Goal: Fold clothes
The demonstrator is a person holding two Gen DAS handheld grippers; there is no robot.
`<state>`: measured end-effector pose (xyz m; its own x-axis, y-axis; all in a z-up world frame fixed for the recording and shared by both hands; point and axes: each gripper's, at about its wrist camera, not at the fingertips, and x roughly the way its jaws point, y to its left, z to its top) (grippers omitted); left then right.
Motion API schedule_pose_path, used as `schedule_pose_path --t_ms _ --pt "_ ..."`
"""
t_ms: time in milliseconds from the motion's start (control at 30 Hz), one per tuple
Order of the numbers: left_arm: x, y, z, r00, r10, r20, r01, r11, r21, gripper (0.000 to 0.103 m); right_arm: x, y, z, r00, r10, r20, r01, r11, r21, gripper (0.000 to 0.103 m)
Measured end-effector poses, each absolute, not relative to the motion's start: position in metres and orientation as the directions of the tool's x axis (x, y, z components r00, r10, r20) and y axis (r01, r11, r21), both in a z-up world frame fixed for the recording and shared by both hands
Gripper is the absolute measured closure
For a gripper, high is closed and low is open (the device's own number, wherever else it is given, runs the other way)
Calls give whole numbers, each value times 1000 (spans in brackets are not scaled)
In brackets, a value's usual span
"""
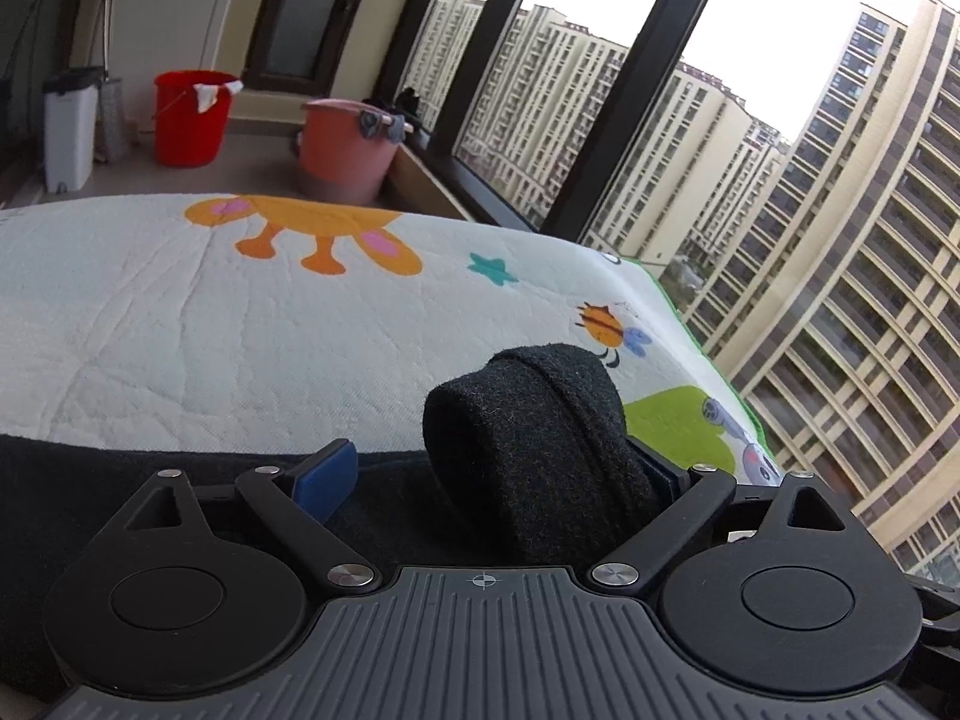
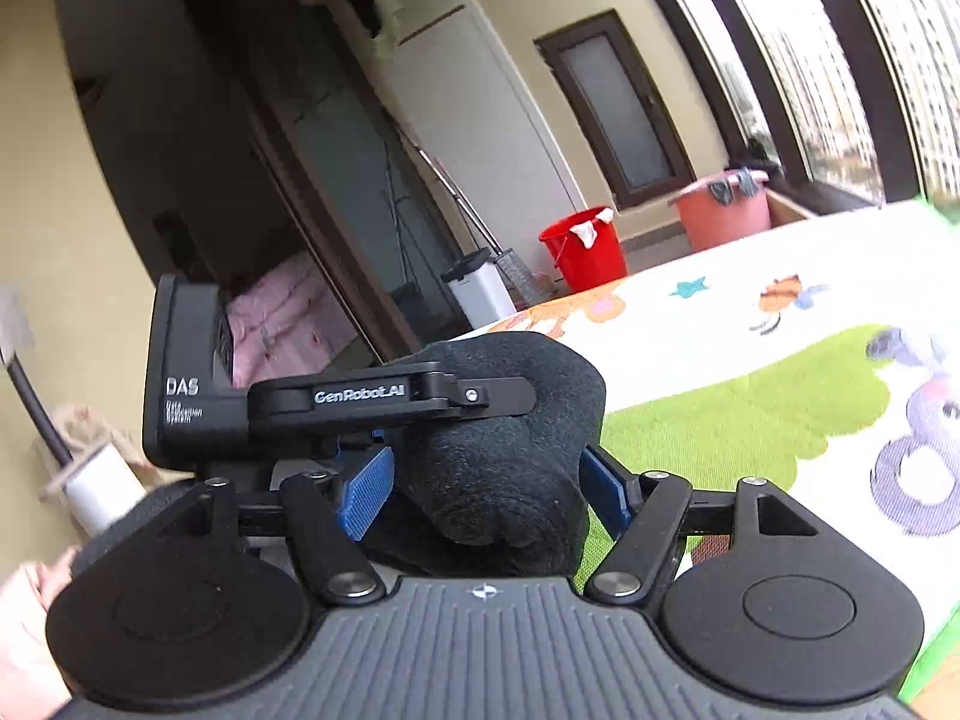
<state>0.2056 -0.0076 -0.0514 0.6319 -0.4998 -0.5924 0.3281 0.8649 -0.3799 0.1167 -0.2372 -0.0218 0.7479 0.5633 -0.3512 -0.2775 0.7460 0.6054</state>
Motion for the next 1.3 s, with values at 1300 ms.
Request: schedule_pose_path --t_ms 1300 --pt "177 2 -24 604 -583 -544 357 807 -470 19 102 -93 -26 921 234 -313 -320 910 -263 38"
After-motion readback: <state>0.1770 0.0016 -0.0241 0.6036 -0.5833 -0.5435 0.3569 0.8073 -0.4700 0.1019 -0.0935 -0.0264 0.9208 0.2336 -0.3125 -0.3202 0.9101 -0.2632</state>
